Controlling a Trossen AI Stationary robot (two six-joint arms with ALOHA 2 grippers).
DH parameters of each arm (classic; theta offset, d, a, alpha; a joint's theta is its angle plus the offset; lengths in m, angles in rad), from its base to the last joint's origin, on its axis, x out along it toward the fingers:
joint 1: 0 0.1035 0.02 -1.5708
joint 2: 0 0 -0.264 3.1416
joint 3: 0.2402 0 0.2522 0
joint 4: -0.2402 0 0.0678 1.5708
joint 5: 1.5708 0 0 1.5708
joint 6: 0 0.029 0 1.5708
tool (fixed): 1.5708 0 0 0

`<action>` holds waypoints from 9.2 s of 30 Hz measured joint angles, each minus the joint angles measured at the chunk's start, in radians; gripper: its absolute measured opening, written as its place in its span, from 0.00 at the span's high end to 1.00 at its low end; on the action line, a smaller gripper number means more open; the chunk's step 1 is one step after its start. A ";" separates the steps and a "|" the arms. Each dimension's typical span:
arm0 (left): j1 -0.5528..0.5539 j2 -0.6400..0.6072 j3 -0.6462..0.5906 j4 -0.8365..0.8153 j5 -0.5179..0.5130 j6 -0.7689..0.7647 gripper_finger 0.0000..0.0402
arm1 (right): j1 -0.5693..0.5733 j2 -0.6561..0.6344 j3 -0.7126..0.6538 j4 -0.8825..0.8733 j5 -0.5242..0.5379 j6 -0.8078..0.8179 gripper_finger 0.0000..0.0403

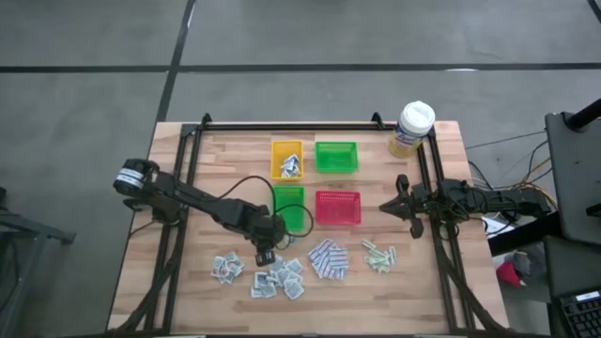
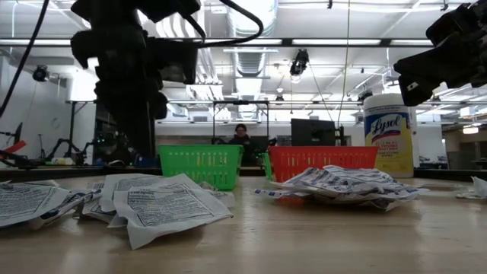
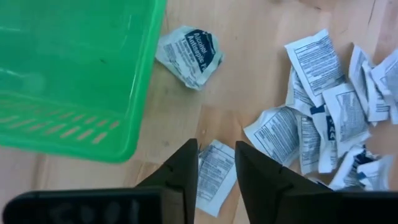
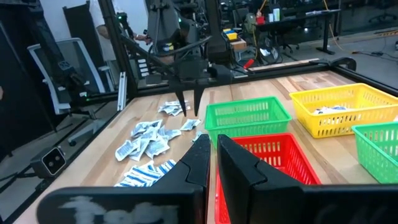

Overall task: Pick & Place First Aid Supplies
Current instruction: Put the blue alcohol pad into the yellow bin

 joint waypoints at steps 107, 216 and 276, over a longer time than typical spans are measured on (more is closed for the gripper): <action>0.374 -0.005 0.367 -0.279 -0.525 0.200 1.00 | 0.000 0.000 0.000 0.000 0.000 0.000 0.93; 0.602 0.127 0.608 -0.538 -0.056 0.472 0.54 | 0.000 0.000 0.000 0.000 0.000 0.000 0.93; -0.178 0.132 0.232 -0.269 0.177 -0.743 0.54 | 0.000 0.000 0.000 0.000 0.000 0.000 0.93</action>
